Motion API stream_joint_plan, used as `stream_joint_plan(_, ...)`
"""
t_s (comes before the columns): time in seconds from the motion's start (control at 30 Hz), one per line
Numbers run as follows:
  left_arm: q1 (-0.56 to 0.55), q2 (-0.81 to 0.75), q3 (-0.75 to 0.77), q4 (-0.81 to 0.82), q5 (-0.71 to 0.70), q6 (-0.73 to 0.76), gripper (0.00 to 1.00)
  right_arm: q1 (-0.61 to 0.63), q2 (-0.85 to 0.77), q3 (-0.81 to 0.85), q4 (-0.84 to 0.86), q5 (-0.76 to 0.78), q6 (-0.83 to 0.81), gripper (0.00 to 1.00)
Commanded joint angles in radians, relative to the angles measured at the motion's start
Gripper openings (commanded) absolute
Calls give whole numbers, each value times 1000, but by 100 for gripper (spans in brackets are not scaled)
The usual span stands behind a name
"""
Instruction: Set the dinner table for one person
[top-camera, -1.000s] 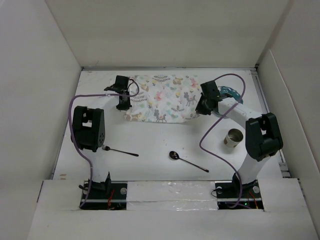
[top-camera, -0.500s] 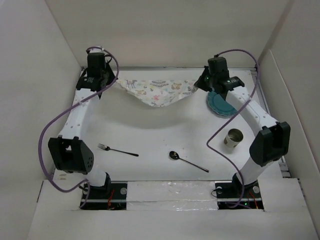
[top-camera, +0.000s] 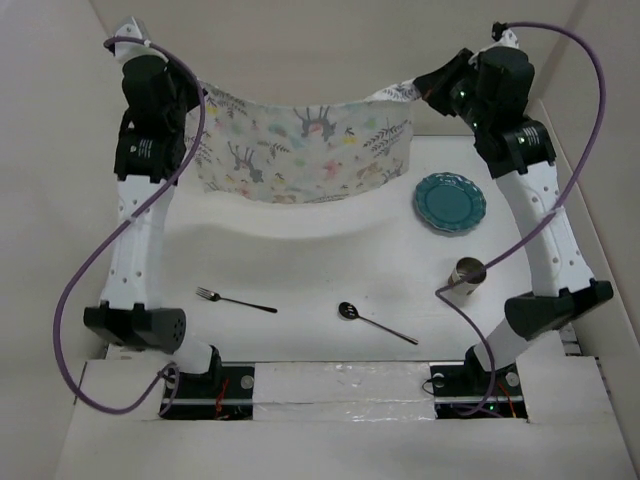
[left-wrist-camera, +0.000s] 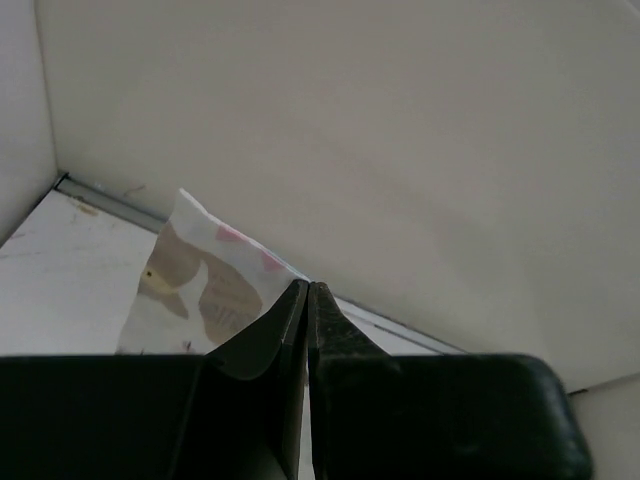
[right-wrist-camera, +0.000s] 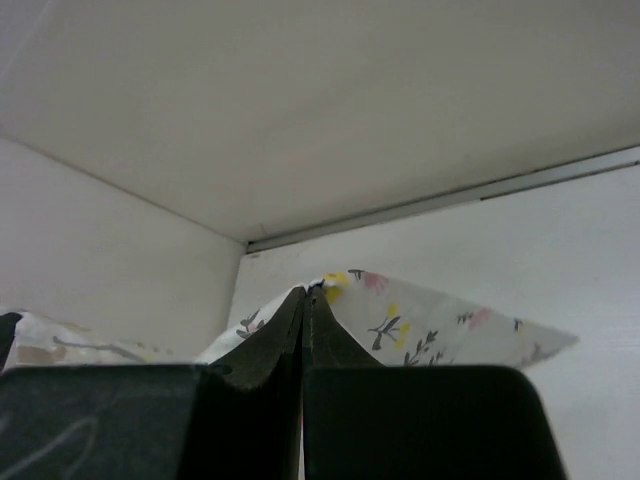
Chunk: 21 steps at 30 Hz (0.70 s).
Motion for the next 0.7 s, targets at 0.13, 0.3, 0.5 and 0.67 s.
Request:
stream_joint_plan(0.13, 93, 355, 412, -41, 97, -46, 0, -90, 376, 454, -116, -39, -15, 0)
stream_joint_plan(0.3, 124, 337, 406, 1, 173, -109, 0, -162, 451, 594, -98, -157, 61, 0)
stream_joint_plan(0.5, 124, 125, 95, 82, 231, -100, 0, -185, 286, 269, -26, -188, 43, 0)
stream_joint_plan(0.67, 124, -106, -446, 221, 285, -128, 0, -185, 91, -264, 147, -234, 75, 0)
